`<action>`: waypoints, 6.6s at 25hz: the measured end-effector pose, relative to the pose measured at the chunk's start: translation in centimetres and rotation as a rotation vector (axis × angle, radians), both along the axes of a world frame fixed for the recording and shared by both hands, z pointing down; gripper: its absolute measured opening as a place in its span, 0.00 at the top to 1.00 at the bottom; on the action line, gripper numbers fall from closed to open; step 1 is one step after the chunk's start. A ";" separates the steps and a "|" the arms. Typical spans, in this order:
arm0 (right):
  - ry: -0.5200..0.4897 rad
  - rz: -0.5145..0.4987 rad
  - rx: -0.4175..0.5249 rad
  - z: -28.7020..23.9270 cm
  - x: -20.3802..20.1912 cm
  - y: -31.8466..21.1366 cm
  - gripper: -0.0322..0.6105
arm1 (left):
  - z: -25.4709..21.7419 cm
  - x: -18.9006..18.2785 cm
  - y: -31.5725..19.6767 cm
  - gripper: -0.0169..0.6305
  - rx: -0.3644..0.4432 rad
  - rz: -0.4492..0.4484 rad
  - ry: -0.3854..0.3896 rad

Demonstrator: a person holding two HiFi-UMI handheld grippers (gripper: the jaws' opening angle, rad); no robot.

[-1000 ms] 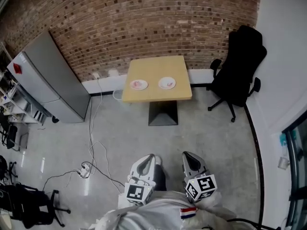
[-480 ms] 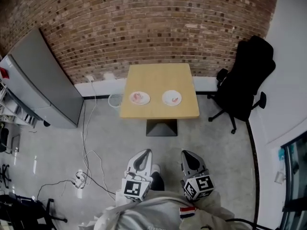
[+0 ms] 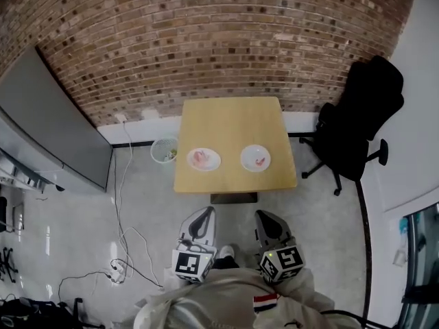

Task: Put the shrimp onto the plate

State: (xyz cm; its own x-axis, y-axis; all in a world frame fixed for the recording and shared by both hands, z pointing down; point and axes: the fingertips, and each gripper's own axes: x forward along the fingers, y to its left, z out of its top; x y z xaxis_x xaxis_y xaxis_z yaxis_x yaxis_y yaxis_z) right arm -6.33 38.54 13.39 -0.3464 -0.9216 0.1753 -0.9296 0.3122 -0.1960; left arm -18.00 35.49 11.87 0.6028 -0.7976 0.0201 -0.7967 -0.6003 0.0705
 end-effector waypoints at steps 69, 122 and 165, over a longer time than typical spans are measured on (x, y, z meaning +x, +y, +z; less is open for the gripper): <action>-0.014 -0.108 -0.169 15.7 7.0 -39.6 0.91 | 23.6 -0.7 -36.8 0.95 -0.320 -0.257 -0.281; -0.122 0.016 -0.261 23.2 8.6 -38.0 0.91 | 37.7 0.1 -36.6 0.68 -0.955 -0.063 -0.427; -0.159 0.098 -0.264 23.6 11.1 -36.4 0.91 | 35.5 1.9 -36.0 0.74 -0.850 0.021 -0.553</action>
